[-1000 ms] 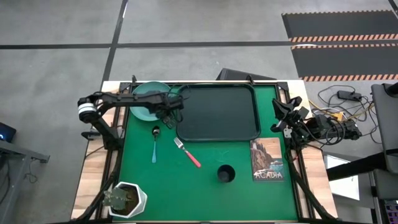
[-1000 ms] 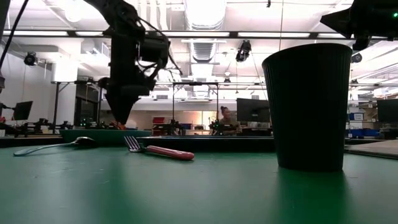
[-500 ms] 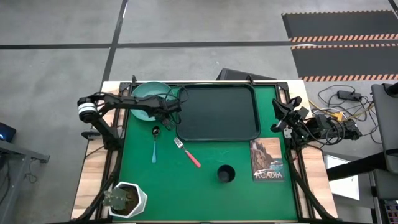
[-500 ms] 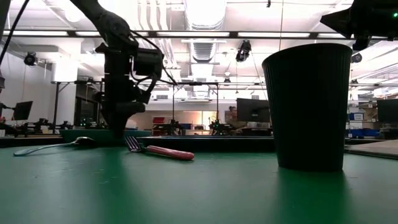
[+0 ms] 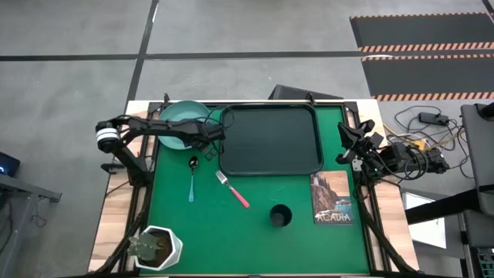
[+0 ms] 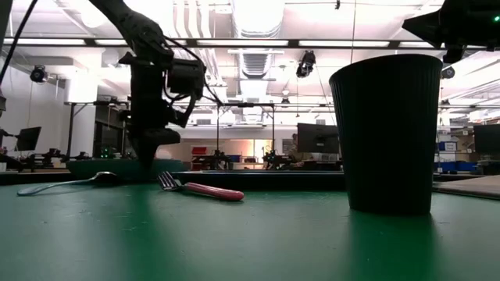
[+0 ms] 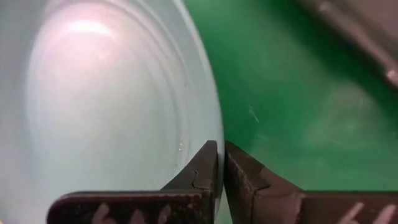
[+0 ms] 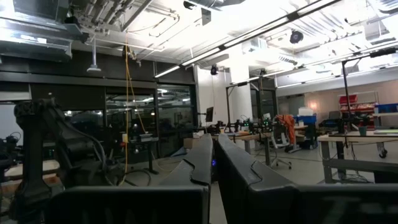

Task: Pick and place plate/cup/fork/spoon on tray
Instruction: Put the green plate on the black serving tray

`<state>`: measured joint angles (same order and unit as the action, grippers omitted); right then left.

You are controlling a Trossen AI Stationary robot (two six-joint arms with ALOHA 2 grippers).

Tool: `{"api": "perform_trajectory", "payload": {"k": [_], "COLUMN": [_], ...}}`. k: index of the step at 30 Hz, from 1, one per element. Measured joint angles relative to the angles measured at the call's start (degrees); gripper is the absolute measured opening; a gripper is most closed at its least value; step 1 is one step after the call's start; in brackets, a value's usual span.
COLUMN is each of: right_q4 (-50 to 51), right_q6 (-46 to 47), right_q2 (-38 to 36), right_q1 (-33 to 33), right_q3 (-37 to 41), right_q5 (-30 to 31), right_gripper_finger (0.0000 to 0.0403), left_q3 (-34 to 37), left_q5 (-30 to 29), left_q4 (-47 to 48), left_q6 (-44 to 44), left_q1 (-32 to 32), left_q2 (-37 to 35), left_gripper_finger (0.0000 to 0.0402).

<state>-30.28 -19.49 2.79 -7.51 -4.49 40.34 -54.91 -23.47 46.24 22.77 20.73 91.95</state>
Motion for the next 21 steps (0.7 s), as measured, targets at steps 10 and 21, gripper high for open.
{"api": "perform_trajectory", "payload": {"k": [10, 21], "right_q4": [0.0, 0.0], "right_q6": [-0.2, -0.2], "right_q2": [0.0, 0.0], "right_q1": [0.0, 0.0], "right_q3": [0.0, 0.0], "right_q5": [0.2, 0.2], "right_gripper_finger": [0.0009, 0.0009], "left_q3": [-7.8, -14.8], "left_q5": [-10.1, -5.3], "left_q4": [4.6, -8.3], "left_q6": [-1.0, -7.1], "left_q1": [-5.1, -12.0], "left_q2": [-2.9, -3.0], "left_gripper_finger": [0.0001, 0.0000]}}
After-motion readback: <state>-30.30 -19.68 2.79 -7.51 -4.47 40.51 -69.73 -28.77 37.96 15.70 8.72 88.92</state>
